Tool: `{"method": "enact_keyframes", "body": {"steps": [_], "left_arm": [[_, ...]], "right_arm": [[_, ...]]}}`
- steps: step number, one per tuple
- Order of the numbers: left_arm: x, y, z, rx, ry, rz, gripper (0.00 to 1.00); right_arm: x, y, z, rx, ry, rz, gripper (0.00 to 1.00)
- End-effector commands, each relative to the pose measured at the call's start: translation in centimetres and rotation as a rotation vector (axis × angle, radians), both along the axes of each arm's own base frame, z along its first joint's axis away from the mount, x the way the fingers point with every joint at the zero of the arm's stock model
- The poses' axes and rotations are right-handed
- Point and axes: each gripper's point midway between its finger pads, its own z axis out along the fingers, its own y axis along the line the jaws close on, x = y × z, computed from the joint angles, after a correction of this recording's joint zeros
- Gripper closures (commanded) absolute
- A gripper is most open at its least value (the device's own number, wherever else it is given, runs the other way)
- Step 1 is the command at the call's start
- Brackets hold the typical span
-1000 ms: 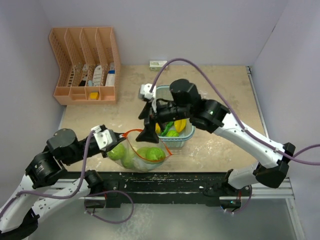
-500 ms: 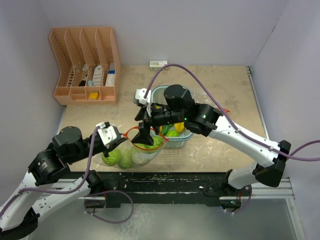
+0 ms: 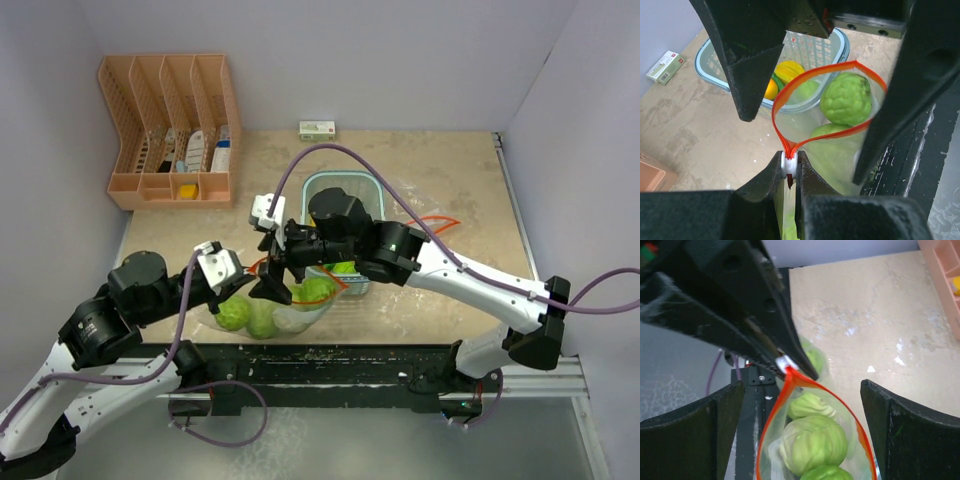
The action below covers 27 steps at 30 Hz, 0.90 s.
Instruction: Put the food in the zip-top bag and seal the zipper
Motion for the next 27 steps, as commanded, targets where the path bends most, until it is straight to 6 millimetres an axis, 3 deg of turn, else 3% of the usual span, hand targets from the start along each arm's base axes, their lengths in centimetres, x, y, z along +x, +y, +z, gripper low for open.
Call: {"method": "enact_keyframes", "body": {"steps": [1,7,12,15,18,21,23,27], "left_arm": [[0.2,-0.3,3.7,-0.105,-0.066,0.005,1.0],[-1.0,-0.2,4.3,-0.123,-0.077,-0.045,1.0],[-1.7,-0.1,4.6,-0.13,-0.09,-0.072,1.0],[-1.8,0.0,4.9,-0.133,-0.097,-0.073,1.0],[-1.8,0.0,4.9,-0.131,-0.097,-0.073,1.0],[-1.7,0.0,4.9,-0.128,-0.1,-0.075,1.0],[-1.8,0.0,4.9,-0.125,-0.106,-0.078,1.0],[-1.7,0.0,4.8,-0.12,-0.112,-0.079,1.0]], "right_arm": [[2.6,0.0,0.1,0.002,-0.066,-0.127,0.01],[4.5,-1.0,-0.7,-0.016,-0.141,-0.217,0.0],[3.2,-0.5,-1.6,-0.047,-0.177,-0.087,0.01],[1.4,0.1,-2.1,-0.048,-0.153,0.025,0.2],[0.1,0.1,-1.9,-0.026,-0.133,0.094,0.59],[-1.0,-0.3,-1.9,-0.011,-0.124,0.145,0.92],[-1.4,-0.6,-1.6,0.0,-0.125,0.161,1.0],[-1.6,-1.5,-0.6,0.03,-0.13,0.148,1.0]]}}
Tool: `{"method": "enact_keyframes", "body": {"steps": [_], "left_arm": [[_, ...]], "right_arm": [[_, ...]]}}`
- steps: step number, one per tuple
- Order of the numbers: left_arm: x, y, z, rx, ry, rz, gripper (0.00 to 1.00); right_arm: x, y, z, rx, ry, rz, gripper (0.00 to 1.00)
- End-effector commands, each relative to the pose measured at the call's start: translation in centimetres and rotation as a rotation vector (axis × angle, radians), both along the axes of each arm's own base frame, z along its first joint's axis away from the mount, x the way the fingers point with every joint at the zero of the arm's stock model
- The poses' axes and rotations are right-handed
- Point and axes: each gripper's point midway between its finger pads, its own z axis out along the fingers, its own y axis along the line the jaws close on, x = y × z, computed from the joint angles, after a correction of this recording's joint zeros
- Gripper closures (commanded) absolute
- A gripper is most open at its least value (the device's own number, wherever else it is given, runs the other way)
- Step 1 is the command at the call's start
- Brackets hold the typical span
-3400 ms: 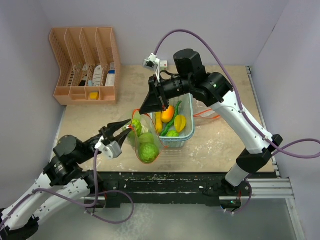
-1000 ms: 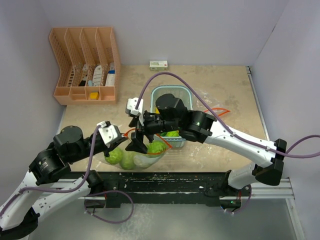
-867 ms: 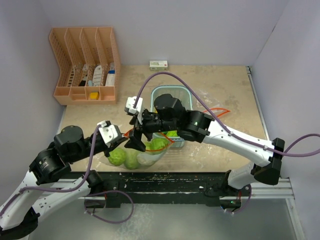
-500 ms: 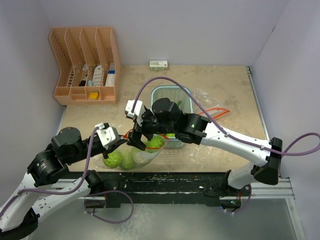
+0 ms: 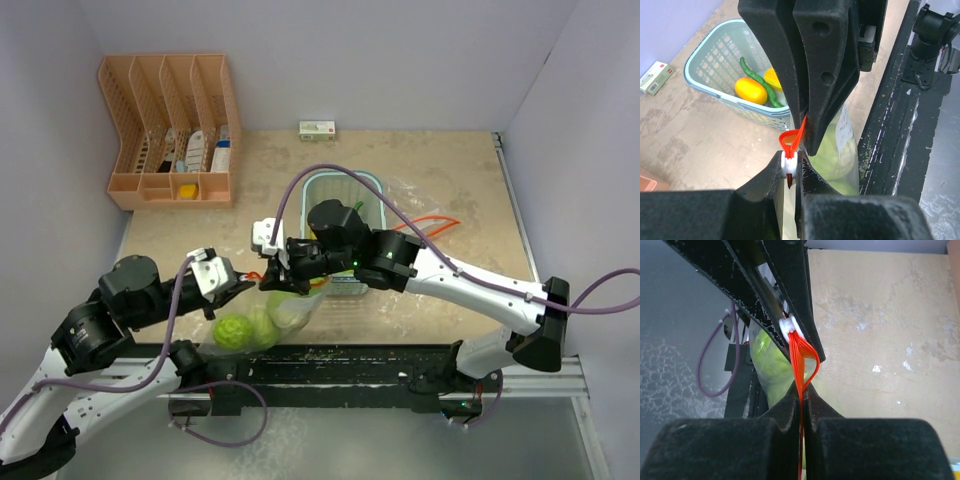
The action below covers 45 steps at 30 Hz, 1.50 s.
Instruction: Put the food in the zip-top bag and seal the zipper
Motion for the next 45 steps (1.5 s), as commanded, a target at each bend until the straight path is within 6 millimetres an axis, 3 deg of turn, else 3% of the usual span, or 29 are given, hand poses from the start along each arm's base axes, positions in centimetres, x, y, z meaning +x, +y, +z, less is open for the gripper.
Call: {"method": "enact_keyframes", "body": {"steps": [1,4,7,12,20,29,37,42,45], "left_arm": [[-0.3,-0.1,4.4,-0.102,-0.115,-0.027,1.0],[-0.2,0.1,4.4,-0.103,-0.119,-0.016,0.99],[-0.5,0.3,4.5,-0.112,-0.126,-0.019,0.85],[-0.8,0.4,4.4,-0.132,-0.131,-0.022,0.64],[-0.6,-0.1,4.4,-0.153,-0.093,-0.017,0.56],[1.0,-1.2,3.4,-0.177,-0.073,0.021,0.58],[1.3,-2.1,1.8,-0.179,-0.024,0.011,0.71],[1.3,-2.3,1.4,-0.188,-0.014,0.011,0.88],[1.3,-2.4,1.1,-0.183,-0.007,0.009,0.91]], "right_arm": [[-0.4,-1.3,3.2,0.094,-0.031,0.012,1.0],[0.7,-1.8,4.0,0.106,-0.026,-0.075,1.0],[2.1,-2.1,4.1,0.091,-0.014,-0.163,1.0],[1.5,-1.9,4.5,0.102,0.007,-0.133,1.0],[1.2,-1.7,5.8,0.133,0.016,-0.127,1.0],[0.6,-1.8,6.7,0.161,0.026,-0.097,1.0],[0.6,-2.1,7.5,0.179,0.022,-0.109,1.0],[0.4,-2.3,7.7,0.187,0.019,-0.102,1.0],[0.3,-2.5,7.8,0.189,0.019,-0.103,1.0]]}}
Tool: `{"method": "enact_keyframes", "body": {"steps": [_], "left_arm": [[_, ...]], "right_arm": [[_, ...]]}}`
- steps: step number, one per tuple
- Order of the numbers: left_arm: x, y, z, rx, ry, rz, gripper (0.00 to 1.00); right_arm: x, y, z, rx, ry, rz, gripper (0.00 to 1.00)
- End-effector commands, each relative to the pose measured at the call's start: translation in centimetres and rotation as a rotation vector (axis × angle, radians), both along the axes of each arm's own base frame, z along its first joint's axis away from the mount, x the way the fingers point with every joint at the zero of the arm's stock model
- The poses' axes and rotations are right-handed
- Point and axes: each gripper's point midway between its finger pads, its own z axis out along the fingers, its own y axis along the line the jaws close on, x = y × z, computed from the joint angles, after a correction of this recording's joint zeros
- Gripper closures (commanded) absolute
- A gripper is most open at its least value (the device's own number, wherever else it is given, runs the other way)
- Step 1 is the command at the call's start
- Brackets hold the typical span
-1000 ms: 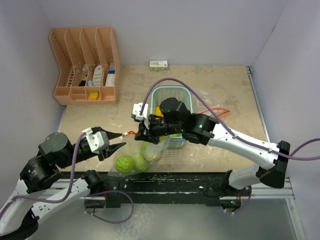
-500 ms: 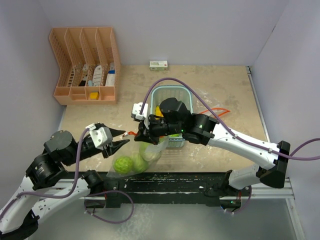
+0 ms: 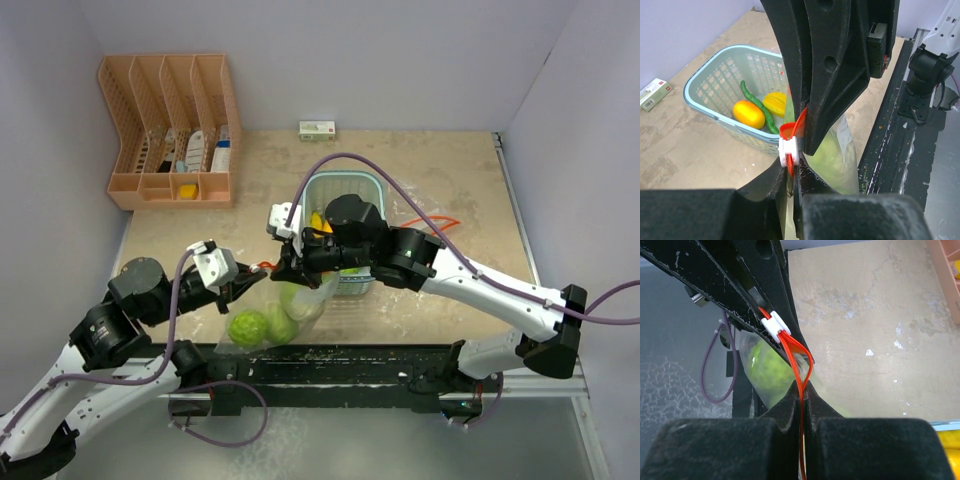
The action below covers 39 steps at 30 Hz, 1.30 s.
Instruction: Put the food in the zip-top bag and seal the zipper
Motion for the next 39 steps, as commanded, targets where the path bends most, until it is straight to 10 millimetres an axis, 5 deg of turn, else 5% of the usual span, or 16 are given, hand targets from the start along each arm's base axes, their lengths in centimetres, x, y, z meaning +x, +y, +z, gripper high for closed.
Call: {"method": "enact_keyframes", "body": {"steps": [1,14,18,21,25,28,32,39], "left_arm": [[0.1,-0.4,0.7,-0.046,-0.004,-0.001,0.94],[-1.0,0.7,3.4,-0.115,-0.127,-0.018,1.0],[-1.4,0.6,2.4,-0.12,-0.125,-0.04,1.0],[-1.5,-0.1,1.4,-0.107,-0.091,-0.071,1.0],[-1.3,-0.8,0.3,-0.11,-0.052,-0.08,1.0],[-1.2,-1.3,-0.4,-0.119,-0.047,-0.09,1.0],[-1.2,-1.7,-1.7,-0.066,-0.011,-0.11,1.0],[-1.3,-1.6,-1.2,-0.062,-0.009,-0.112,1.0]], "right_arm": [[-0.6,-0.2,6.3,0.168,-0.06,0.024,1.0],[0.2,-0.5,4.7,0.12,-0.076,-0.015,0.97],[0.3,-0.5,4.5,0.128,-0.088,-0.02,0.95],[0.5,-0.3,3.7,0.11,-0.079,-0.02,0.8],[0.5,-0.1,3.1,0.094,-0.073,-0.012,0.81],[0.3,0.0,2.7,0.089,-0.07,-0.001,0.66],[-1.2,-0.5,3.2,0.105,-0.107,0.092,0.54],[-5.7,-2.1,5.9,0.23,-0.205,0.355,0.51]]}}
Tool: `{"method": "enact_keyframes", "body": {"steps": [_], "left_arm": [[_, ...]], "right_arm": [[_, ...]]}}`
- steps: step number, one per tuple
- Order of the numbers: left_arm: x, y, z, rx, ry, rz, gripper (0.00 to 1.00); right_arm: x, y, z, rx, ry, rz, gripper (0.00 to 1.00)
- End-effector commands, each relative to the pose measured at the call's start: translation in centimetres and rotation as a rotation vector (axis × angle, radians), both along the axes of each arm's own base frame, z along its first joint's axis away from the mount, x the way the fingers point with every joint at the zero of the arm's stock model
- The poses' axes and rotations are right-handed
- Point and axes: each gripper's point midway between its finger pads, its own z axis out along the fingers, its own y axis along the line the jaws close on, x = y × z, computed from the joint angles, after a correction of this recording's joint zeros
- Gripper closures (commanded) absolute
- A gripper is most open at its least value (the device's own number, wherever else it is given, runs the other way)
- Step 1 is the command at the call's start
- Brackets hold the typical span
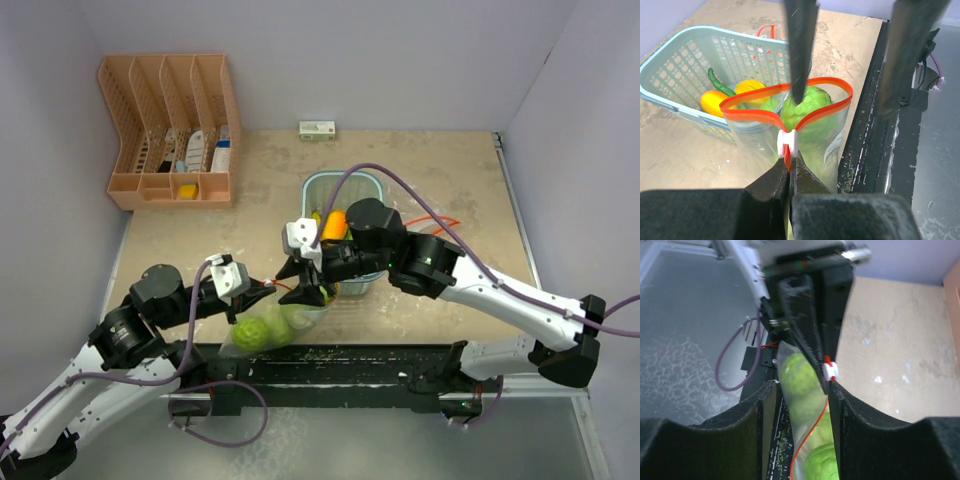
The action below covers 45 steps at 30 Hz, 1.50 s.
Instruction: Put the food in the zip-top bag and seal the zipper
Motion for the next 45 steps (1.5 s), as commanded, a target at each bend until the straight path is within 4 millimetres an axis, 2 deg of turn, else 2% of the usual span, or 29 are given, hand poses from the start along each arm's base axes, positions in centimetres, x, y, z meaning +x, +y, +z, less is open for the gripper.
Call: {"method": "enact_keyframes", "body": {"steps": [1,4,6,12,18,20,25,32,40,42,45], "left_arm": [[-0.1,-0.1,3.2,-0.069,-0.054,-0.007,1.0],[0.1,0.1,3.3,-0.06,-0.05,0.006,1.0],[0.1,0.1,3.4,-0.06,-0.051,0.007,1.0],[0.0,0.4,3.7,-0.069,-0.062,0.017,1.0],[-0.2,0.6,3.5,-0.065,-0.058,0.017,1.0],[-0.2,0.7,3.5,-0.067,-0.061,0.02,1.0],[-0.4,1.0,3.6,-0.072,-0.067,0.021,1.0],[-0.5,1.2,3.5,-0.07,-0.066,0.028,1.0],[-0.5,1.2,3.5,-0.071,-0.068,0.027,1.0],[-0.5,1.3,3.5,-0.07,-0.068,0.026,1.0],[-0.5,1.3,3.5,-0.069,-0.07,0.029,1.0]], "right_arm": [[-3.2,-1.1,4.7,0.169,-0.12,0.204,0.52],[-4.5,-1.2,5.1,0.179,-0.115,0.289,0.53],[-4.4,-0.8,4.8,0.17,-0.102,0.293,0.52],[-0.8,1.3,3.7,0.12,-0.071,0.11,0.46],[1.3,1.5,5.8,0.196,-0.076,-0.025,0.48],[1.6,1.8,5.6,0.187,-0.067,-0.028,0.49],[1.1,2.4,4.5,0.148,-0.036,0.03,0.53],[-0.8,2.3,3.7,0.128,-0.019,0.163,0.53],[0.1,3.2,2.6,0.096,-0.01,0.146,0.54],[0.2,3.4,2.5,0.095,-0.007,0.143,0.56],[0.4,3.5,2.5,0.094,-0.007,0.136,0.69]]}}
